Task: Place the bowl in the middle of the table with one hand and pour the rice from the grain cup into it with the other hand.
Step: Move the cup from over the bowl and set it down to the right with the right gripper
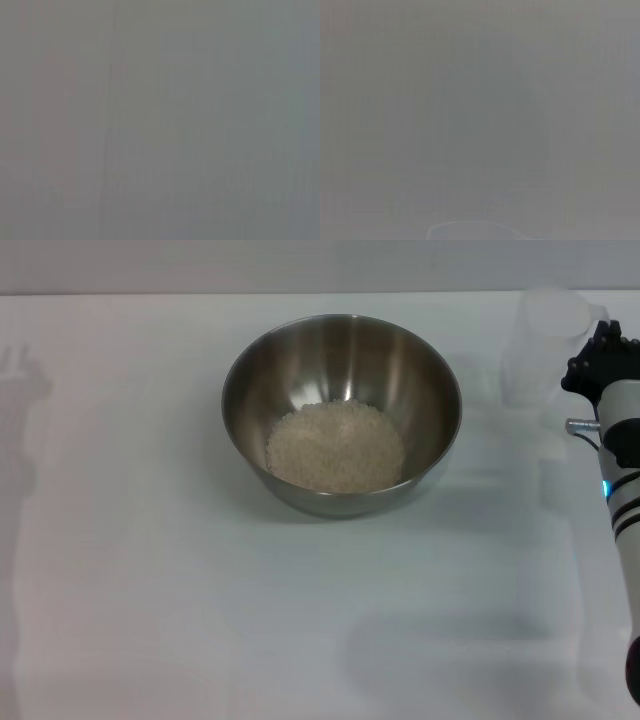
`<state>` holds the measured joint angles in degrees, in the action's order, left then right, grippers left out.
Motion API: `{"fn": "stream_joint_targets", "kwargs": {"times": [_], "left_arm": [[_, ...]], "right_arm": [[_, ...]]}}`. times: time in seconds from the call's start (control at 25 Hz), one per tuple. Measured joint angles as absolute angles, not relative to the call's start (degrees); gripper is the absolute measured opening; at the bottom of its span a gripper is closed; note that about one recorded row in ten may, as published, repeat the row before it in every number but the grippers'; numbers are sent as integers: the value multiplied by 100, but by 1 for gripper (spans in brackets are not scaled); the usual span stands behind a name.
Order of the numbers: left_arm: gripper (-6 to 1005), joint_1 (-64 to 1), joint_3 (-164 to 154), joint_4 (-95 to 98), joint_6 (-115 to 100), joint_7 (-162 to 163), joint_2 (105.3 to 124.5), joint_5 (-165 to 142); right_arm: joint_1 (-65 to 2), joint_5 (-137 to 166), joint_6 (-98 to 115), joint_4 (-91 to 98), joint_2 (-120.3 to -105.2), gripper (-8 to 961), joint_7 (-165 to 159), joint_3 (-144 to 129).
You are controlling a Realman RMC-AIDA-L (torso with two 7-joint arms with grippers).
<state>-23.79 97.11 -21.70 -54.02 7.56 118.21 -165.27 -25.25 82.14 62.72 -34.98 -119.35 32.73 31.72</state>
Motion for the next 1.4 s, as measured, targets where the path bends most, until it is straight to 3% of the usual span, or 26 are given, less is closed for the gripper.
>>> {"fn": "stream_joint_targets", "kwargs": {"times": [1.4], "left_arm": [[193,-2426,9624,-2161,-5396,748,11826,-16541]], "right_arm": [[-2604,8204,5364,-2696,-11956,46,2592,3052]]}}
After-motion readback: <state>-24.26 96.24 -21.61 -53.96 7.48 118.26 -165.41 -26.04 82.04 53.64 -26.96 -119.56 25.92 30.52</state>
